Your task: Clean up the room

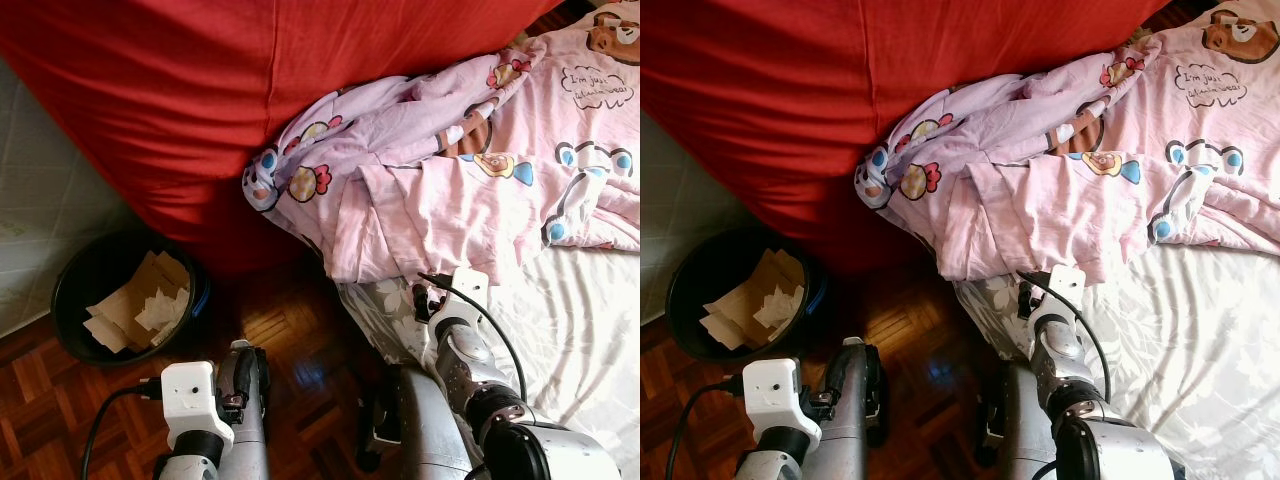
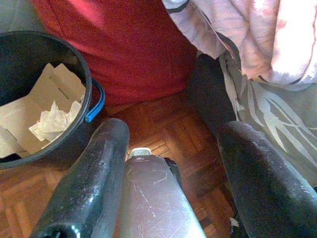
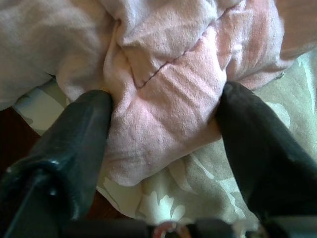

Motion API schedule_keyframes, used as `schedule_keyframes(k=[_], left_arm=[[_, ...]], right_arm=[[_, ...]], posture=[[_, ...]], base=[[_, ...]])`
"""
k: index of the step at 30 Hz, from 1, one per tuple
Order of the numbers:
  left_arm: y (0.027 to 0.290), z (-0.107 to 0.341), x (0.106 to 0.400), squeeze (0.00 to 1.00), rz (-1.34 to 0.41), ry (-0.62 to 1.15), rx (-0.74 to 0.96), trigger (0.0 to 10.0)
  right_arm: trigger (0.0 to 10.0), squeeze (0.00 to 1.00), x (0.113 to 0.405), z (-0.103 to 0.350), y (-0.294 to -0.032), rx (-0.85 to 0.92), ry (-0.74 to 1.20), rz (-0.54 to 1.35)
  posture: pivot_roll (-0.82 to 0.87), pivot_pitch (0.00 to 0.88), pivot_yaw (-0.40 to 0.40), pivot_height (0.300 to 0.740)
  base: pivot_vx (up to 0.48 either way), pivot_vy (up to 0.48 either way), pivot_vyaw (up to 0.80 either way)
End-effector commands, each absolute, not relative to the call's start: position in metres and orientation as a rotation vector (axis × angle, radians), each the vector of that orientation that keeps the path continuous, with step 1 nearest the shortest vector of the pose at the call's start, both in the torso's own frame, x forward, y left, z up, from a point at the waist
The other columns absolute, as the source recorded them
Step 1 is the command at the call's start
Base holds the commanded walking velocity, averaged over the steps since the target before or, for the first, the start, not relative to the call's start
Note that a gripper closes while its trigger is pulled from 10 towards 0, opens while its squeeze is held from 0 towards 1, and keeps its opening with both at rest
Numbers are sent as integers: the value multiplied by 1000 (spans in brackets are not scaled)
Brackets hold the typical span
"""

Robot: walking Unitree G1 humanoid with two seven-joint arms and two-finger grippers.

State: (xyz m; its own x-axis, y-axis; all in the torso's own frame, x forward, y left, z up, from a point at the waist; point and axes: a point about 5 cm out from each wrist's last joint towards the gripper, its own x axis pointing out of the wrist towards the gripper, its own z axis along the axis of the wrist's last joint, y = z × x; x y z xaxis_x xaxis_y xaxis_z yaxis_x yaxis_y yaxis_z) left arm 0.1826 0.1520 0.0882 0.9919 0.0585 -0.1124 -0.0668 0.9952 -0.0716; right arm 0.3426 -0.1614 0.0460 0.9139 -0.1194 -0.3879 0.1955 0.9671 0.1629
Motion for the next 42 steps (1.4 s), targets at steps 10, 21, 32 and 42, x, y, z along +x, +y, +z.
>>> schedule_keyframes(k=[10, 21, 32, 42], left_arm=[[150, 78, 174, 0, 81, 168, -78, 10000], [149, 60, 184, 0, 88, 198, -83, 10000], [166, 30, 222, 0, 94, 234, -53, 10000], [181, 1, 239, 0, 91, 332, -11, 10000]], right_arm=[[0, 0, 326, 25, -165, 208, 457, -180], [0, 0, 318, 16, -161, 198, 463, -113], [0, 0, 311, 14, -179, 223, 413, -138], [0, 0, 300, 7, -191, 235, 389, -154]], posture=[[273, 493, -35, 615], [221, 432, -59, 615], [129, 251, -63, 615], [66, 143, -25, 615]], base=[[0, 0, 0], [0, 0, 0], [0, 0, 0], [0, 0, 0]])
